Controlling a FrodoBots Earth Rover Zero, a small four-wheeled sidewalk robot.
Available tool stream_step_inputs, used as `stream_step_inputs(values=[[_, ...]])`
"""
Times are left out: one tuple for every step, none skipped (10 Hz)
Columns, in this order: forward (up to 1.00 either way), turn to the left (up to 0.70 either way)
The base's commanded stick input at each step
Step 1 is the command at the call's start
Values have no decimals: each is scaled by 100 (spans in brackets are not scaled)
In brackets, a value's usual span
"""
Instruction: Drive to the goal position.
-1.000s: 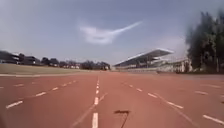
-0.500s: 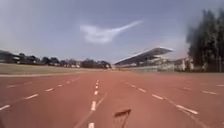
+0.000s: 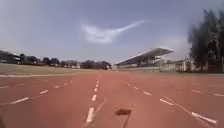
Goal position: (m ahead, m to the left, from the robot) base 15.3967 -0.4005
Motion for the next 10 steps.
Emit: stream_step_inputs(values=[[70, 0], [70, 0], [70, 0], [70, 0], [70, 0], [70, 0], [70, 0], [70, 0], [70, 0], [70, 0]])
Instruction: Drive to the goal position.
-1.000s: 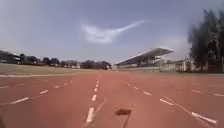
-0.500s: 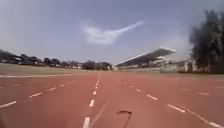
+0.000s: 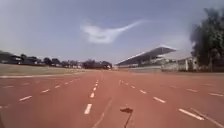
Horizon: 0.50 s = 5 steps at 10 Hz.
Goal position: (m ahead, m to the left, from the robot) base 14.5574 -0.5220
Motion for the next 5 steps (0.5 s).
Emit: stream_step_inputs(values=[[70, 0], [70, 0], [70, 0], [70, 0], [70, 0]])
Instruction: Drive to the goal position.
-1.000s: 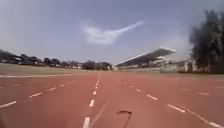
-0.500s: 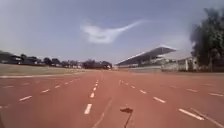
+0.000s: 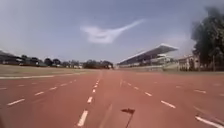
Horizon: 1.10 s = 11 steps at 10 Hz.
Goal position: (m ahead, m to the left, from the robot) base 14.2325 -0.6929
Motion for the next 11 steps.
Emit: stream_step_inputs(values=[[70, 0], [70, 0], [70, 0], [70, 0], [70, 0], [70, 0], [70, 0], [70, 0], [70, 0], [70, 0], [70, 0]])
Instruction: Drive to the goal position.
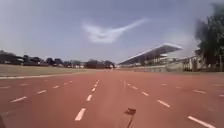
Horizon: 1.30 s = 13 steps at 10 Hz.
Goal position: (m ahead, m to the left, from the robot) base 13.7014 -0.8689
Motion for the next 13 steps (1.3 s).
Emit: stream_step_inputs(values=[[70, 0], [70, 0], [70, 0], [70, 0], [70, 0], [70, 0], [70, 0], [70, 0], [70, 0], [70, 0], [70, 0], [70, 0], [70, 0]])
